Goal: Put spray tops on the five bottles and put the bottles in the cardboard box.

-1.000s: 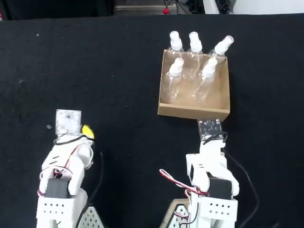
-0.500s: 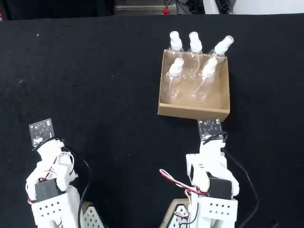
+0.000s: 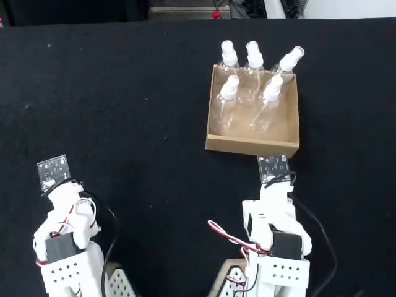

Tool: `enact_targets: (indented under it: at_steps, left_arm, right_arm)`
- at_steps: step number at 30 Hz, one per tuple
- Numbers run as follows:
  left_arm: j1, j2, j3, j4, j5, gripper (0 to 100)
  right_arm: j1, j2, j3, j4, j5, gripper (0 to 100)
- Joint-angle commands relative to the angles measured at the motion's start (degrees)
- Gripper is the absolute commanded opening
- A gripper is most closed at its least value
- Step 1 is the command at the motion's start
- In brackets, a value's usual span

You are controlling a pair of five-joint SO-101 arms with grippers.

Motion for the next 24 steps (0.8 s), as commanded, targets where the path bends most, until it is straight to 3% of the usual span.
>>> enact_targets:
  at_steps: [1,13,24]
  left_arm:
    - [-0.22,-0.88,1.27,0.35,0.09,3]
    - [-0.48,-0.62,1.27,0.35,0.09,3]
    - [-0.48,-0.62,1.27,0.35,0.09,3]
  right_arm:
    - [0.53,-5.67,-0.22,0.44,0.35,7.5]
    - [0.35,-5.67,-0.22,0.44,0.35,7.5]
    - [-6.51,-5.67,-0.22,0.53,0.26,7.5]
